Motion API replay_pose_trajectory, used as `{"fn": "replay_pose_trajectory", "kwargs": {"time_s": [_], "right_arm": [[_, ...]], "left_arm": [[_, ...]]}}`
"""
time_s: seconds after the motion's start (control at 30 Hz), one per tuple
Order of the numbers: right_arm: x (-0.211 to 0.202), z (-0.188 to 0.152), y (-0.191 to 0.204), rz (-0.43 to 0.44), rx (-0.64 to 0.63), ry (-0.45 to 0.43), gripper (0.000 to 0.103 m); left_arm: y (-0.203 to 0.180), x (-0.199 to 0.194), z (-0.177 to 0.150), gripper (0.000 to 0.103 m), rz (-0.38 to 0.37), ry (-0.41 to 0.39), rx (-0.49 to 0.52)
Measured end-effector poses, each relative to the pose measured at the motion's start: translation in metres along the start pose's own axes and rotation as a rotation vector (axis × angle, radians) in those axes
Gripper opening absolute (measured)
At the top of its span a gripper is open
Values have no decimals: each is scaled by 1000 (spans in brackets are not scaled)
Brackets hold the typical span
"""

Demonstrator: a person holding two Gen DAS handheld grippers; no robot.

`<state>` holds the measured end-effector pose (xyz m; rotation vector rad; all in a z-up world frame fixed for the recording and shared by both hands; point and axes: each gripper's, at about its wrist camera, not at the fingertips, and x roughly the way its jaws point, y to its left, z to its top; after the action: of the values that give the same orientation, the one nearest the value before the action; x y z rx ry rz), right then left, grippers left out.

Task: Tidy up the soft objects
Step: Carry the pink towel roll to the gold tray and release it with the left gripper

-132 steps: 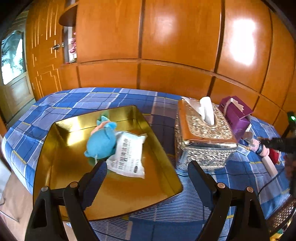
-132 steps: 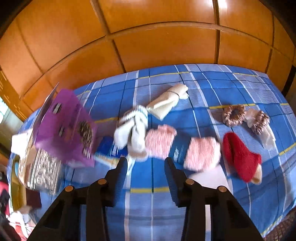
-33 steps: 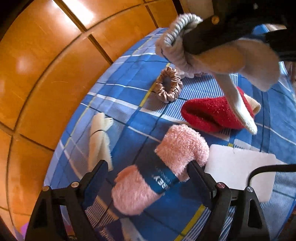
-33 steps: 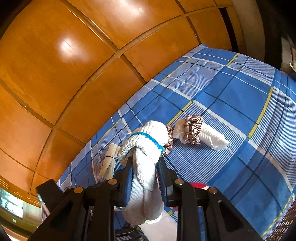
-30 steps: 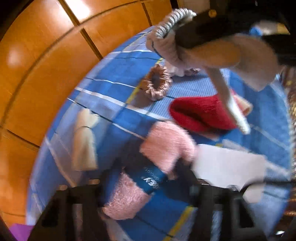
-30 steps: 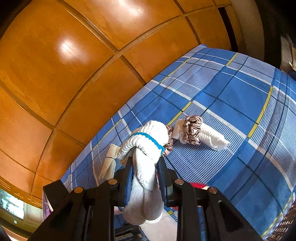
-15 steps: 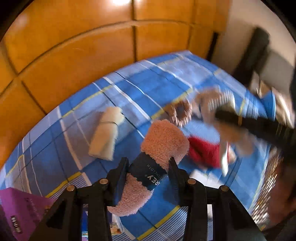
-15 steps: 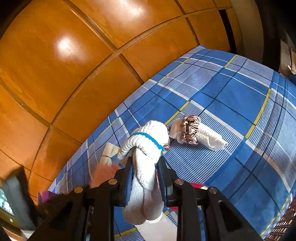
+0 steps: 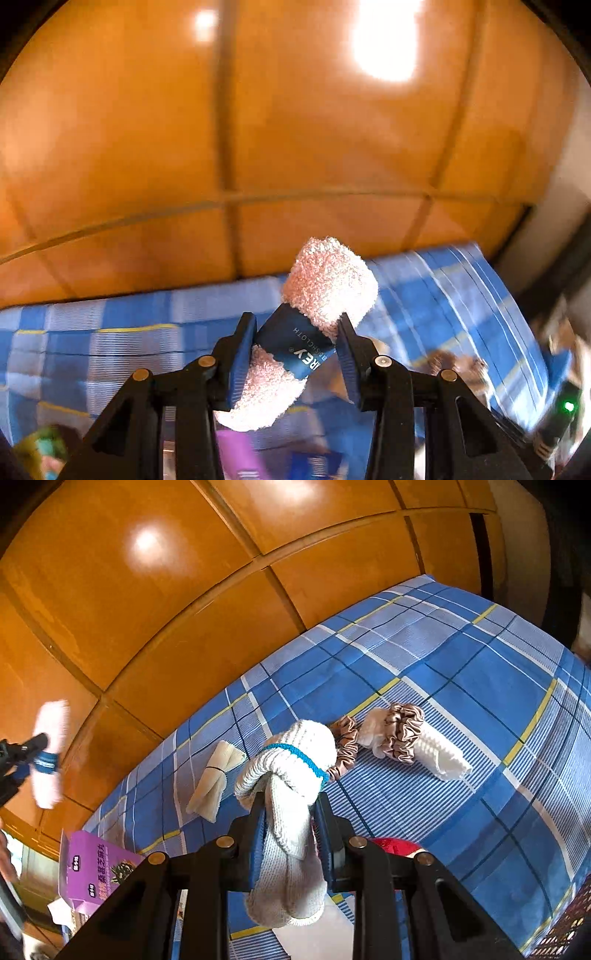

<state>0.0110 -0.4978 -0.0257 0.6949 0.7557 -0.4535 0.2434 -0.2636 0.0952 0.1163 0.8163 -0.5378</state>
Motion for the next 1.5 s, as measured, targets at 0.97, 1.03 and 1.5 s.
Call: {"fn": "replay_pose_trajectory", "kwargs": {"time_s": [0.97, 1.03, 1.5], "right_arm": [[10, -11, 29, -150, -183, 20, 24], [12, -11, 29, -169, -185, 23, 24], [26, -16, 30, -260, -217, 59, 24]], "left_arm": [[361, -140, -281, 44, 378, 5, -737], [367, -139, -296, 44, 397, 13, -765], [362, -143, -342, 61, 480, 40, -703]]}}
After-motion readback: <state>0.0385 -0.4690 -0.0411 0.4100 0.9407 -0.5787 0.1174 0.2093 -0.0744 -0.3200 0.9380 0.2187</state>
